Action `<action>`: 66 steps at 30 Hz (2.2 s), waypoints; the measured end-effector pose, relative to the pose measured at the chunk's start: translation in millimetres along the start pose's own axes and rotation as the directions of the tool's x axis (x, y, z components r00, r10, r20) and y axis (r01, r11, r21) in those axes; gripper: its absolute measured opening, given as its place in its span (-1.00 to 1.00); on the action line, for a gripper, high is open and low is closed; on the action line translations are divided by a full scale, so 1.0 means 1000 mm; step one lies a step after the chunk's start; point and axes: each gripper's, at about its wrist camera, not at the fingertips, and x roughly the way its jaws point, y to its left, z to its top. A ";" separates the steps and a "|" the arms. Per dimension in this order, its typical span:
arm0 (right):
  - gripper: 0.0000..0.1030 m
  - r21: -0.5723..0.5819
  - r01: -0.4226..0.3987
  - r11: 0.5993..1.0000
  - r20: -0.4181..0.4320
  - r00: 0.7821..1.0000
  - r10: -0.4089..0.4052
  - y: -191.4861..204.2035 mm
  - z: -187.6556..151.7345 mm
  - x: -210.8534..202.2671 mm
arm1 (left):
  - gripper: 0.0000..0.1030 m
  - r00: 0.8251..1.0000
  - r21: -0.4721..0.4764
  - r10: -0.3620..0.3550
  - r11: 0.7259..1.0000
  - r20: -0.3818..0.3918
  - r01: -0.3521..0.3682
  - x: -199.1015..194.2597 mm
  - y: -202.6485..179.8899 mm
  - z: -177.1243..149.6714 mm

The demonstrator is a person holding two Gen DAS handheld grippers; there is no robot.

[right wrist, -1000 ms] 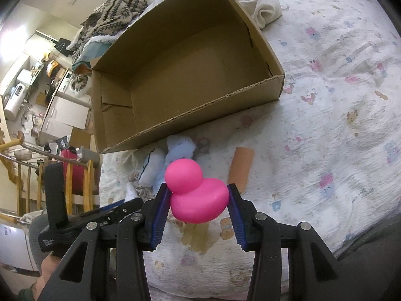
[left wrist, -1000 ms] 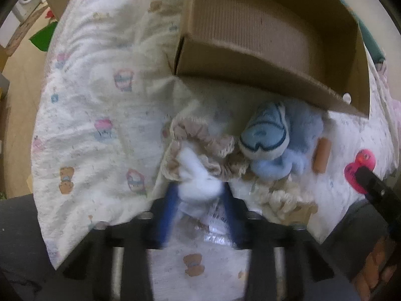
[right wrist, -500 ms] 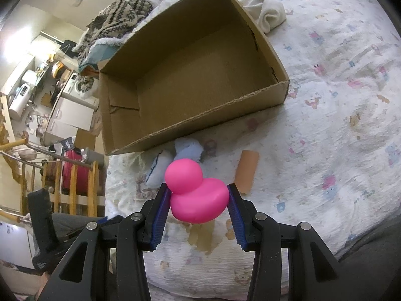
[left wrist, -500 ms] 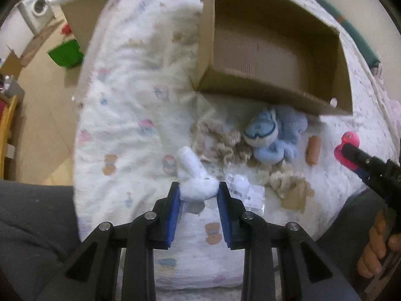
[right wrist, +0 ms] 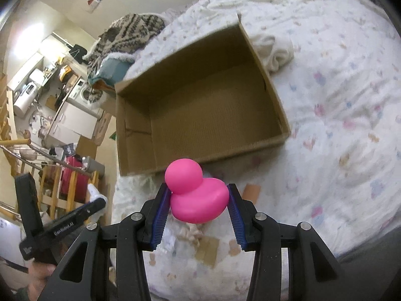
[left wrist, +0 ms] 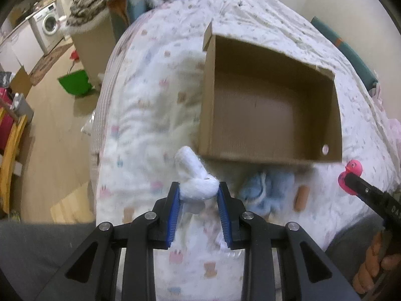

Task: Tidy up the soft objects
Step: 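Carry the duck and sock into the box and open both tools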

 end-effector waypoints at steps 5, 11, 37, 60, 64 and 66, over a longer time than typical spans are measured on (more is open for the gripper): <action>-0.08 -0.033 0.011 0.999 0.057 0.998 -0.009 0.006 0.028 -0.001 | -0.48 0.999 0.046 -0.011 0.999 0.035 0.010 0.006 -0.020 0.035; -0.08 -0.048 0.053 0.997 0.100 0.994 -0.048 0.008 0.054 0.008 | -0.48 0.998 0.101 -0.001 0.995 0.070 -0.006 0.019 -0.043 0.059; -0.08 -0.158 0.174 0.972 -0.049 0.982 -0.184 0.001 0.048 0.100 | -0.47 0.996 0.226 0.018 0.974 0.086 -0.037 0.098 -0.079 0.052; 0.40 -0.122 0.134 0.983 0.010 0.991 -0.134 -0.005 0.053 0.083 | 0.11 0.997 0.184 -0.005 0.983 0.082 -0.010 0.094 -0.073 0.054; 0.40 -0.134 0.138 0.981 0.007 0.990 -0.138 -0.002 0.052 0.083 | 0.24 0.997 0.173 -0.012 0.985 0.075 -0.001 0.094 -0.073 0.055; 0.40 -0.141 0.151 0.978 0.016 0.989 -0.150 0.000 0.053 0.083 | 0.24 0.997 0.180 -0.007 0.984 0.075 -0.007 0.094 -0.074 0.055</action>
